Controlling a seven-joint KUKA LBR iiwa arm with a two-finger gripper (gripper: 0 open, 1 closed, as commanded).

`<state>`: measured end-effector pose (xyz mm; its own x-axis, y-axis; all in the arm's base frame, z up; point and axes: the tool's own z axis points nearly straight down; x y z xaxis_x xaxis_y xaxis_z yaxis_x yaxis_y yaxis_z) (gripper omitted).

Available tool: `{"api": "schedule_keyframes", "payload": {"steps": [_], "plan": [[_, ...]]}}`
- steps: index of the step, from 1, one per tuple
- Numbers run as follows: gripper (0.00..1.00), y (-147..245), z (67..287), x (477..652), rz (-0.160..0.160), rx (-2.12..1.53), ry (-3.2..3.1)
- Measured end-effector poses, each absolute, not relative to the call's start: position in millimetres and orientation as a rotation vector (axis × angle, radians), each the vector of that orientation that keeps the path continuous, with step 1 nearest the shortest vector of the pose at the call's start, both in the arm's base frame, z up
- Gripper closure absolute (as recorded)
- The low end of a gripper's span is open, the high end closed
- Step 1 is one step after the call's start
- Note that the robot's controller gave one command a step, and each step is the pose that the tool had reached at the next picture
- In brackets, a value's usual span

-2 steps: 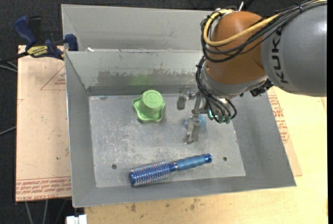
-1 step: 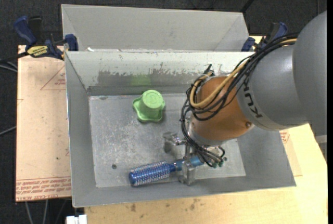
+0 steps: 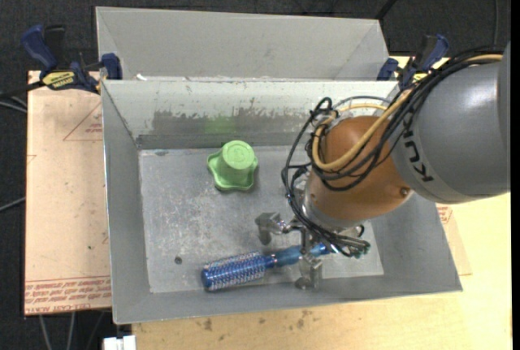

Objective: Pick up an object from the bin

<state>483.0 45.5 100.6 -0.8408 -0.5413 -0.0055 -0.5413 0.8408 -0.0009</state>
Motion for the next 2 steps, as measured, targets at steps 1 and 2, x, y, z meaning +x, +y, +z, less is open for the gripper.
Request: {"api": "schedule_keyframes", "payload": {"steps": [1,2], "plan": [[0.00,48,112,487.4,0.002,-1.090,2.944],[0.00,49,70,494.1,-0.001,-1.120,2.924]]}}
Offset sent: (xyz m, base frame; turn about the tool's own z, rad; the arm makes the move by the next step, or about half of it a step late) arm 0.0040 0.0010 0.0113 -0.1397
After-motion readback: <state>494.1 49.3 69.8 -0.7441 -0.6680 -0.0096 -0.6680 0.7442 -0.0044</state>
